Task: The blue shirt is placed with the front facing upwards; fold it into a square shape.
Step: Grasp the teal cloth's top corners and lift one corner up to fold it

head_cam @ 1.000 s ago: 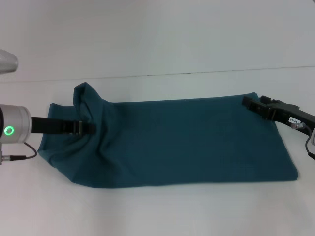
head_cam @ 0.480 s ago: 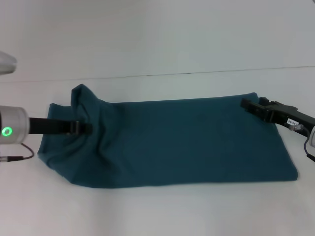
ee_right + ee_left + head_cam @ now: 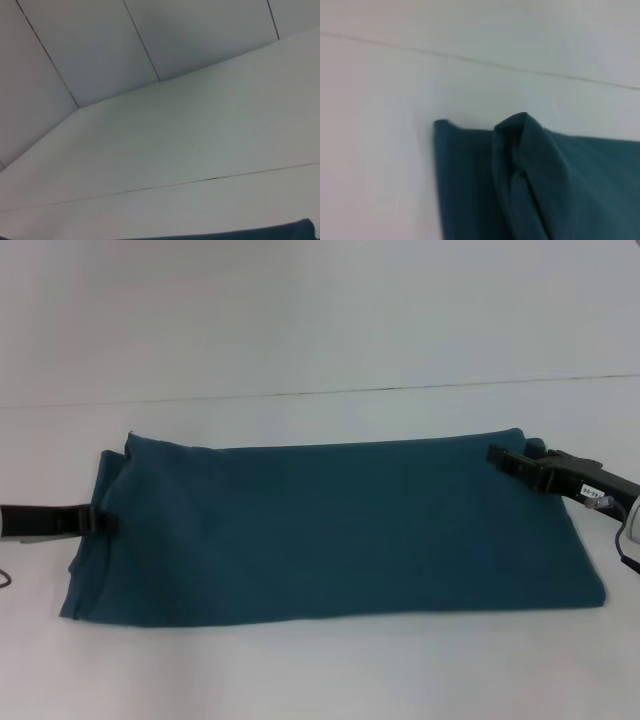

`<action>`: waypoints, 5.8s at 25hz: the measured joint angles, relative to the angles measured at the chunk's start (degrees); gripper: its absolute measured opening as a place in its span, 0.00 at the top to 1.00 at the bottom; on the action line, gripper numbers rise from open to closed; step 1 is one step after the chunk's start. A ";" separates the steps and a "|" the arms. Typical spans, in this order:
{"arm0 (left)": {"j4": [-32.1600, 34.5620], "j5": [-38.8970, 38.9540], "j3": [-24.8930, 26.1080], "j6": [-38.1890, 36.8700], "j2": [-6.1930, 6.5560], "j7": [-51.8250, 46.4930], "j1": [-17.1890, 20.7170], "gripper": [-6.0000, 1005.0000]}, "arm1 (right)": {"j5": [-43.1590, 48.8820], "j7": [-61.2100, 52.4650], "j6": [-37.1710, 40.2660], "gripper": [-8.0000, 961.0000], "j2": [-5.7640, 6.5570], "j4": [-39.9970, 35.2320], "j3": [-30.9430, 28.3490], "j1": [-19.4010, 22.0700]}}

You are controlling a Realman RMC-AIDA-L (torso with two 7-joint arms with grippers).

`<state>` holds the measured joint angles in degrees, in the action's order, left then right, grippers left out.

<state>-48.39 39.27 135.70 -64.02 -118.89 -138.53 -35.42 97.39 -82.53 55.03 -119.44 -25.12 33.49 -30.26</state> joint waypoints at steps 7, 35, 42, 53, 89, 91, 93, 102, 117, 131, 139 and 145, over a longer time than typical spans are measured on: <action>-2.57 -1.06 -0.42 5.39 -2.14 -0.29 2.17 0.79 | 0.00 -0.24 -0.02 0.23 0.00 0.00 0.00 0.02; 3.31 -4.42 -0.47 11.54 -1.62 -0.65 -0.07 0.15 | 0.00 -0.24 -0.48 0.23 0.09 0.60 -0.01 0.02; 4.99 -4.84 -0.47 12.13 -1.46 -0.78 -0.61 0.14 | 0.00 -0.38 -0.41 0.23 0.08 0.60 -0.01 0.02; 8.75 -4.71 -0.99 11.52 -0.21 0.51 -2.46 0.22 | -0.01 -0.52 -0.43 0.23 0.09 0.60 -0.01 0.03; -4.76 4.26 -0.59 -2.92 -2.15 3.59 -1.68 0.90 | -1.00 3.27 0.37 0.23 -0.05 0.45 -0.52 0.20; -5.67 5.04 -0.58 -3.71 -2.23 3.60 -1.57 0.90 | -2.45 5.67 0.83 0.23 -0.13 0.62 -0.53 0.30; -6.34 5.33 -0.59 -4.34 -2.30 3.61 -1.55 0.90 | -4.74 8.56 1.86 0.23 -0.27 0.81 -0.53 0.74; -11.38 5.63 -0.46 -7.81 -3.08 2.79 -0.98 0.89 | -21.53 28.76 5.29 0.36 -0.47 8.15 -0.70 2.77; -19.29 10.08 -0.53 -14.15 -3.86 0.81 0.81 0.88 | -34.16 58.83 6.06 0.78 -1.24 29.70 -0.11 -5.39; -22.92 13.91 -0.44 -17.61 -4.38 0.35 2.28 0.88 | -26.16 59.39 1.37 0.94 -1.66 37.87 -0.77 -15.03; -26.33 15.72 -0.45 -19.53 -4.98 -0.21 3.34 0.87 | -20.02 58.80 -6.75 0.94 -2.10 41.45 -4.33 -21.87; -27.86 18.14 -0.45 -20.50 -4.97 -0.27 3.78 0.87 | -6.90 58.79 -12.39 0.94 -2.09 43.71 -15.34 -24.83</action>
<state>-76.26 57.41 135.26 -84.52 -123.86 -138.80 -31.64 90.49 -23.74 42.64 -121.53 18.58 18.15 -55.09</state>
